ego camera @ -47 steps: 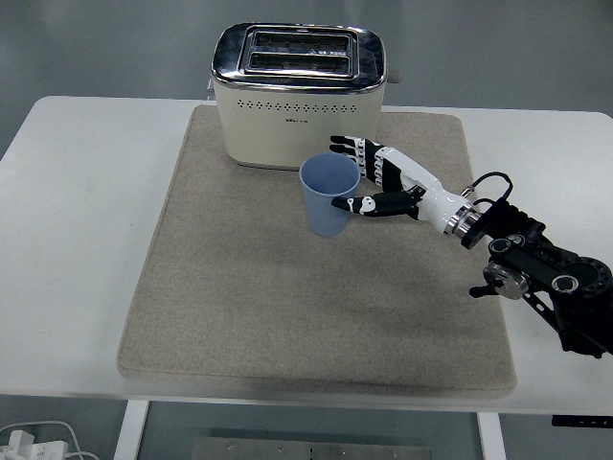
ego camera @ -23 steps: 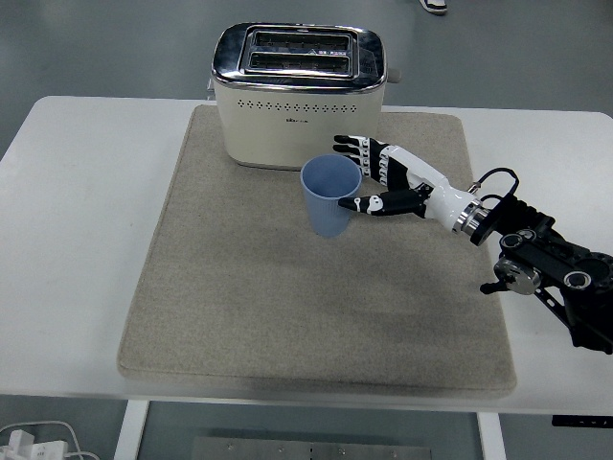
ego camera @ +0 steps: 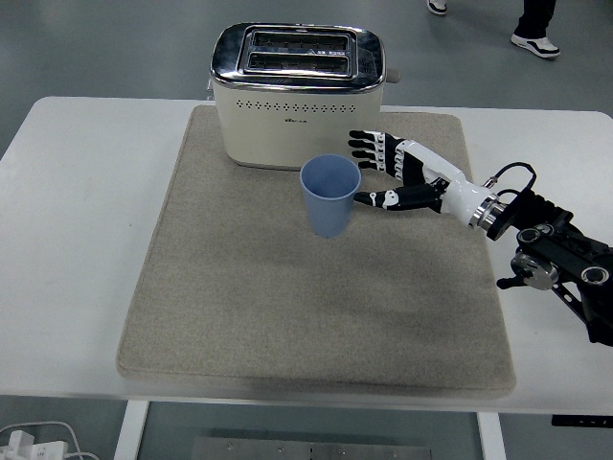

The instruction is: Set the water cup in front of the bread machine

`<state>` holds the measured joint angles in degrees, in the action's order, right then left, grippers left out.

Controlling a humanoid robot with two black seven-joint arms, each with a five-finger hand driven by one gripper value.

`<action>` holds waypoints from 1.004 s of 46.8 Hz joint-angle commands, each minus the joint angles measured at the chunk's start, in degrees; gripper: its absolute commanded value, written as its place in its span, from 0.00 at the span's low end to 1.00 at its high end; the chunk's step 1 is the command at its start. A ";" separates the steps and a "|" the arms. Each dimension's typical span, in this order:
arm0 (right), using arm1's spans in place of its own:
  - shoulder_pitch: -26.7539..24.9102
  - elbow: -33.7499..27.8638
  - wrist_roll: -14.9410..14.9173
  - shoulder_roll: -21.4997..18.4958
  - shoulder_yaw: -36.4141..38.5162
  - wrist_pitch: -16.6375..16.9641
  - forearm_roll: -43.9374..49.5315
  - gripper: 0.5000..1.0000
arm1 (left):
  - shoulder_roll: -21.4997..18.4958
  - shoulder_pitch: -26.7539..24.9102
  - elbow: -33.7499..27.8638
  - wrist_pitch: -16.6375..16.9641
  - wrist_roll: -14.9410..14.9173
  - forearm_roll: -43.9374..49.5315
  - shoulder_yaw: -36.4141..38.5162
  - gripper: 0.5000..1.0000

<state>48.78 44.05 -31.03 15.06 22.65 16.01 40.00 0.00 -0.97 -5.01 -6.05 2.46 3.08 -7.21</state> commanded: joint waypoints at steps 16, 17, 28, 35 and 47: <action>0.00 -0.28 -0.09 3.74 1.78 0.42 -6.77 0.85 | 0.00 0.00 0.00 -0.01 0.00 0.00 0.00 1.00; 0.00 -0.28 -0.09 4.10 1.78 0.42 -7.47 0.85 | 0.00 0.00 0.00 0.08 0.00 0.00 0.00 1.00; -0.09 -0.90 0.62 5.24 2.04 -0.54 -12.22 0.86 | 0.00 0.00 0.00 -0.01 0.00 0.00 0.00 1.00; -0.09 -0.99 0.79 5.24 2.66 -2.12 -16.35 0.85 | 0.00 0.00 0.00 -0.01 0.00 0.00 0.00 1.00; 0.70 -1.07 4.92 4.80 3.19 -5.81 -22.68 0.86 | 0.00 0.00 0.00 -0.01 0.00 0.00 0.00 1.00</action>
<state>48.84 42.99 -27.26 20.09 25.73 11.43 19.17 0.00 -1.00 -5.01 -6.05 2.45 3.08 -7.21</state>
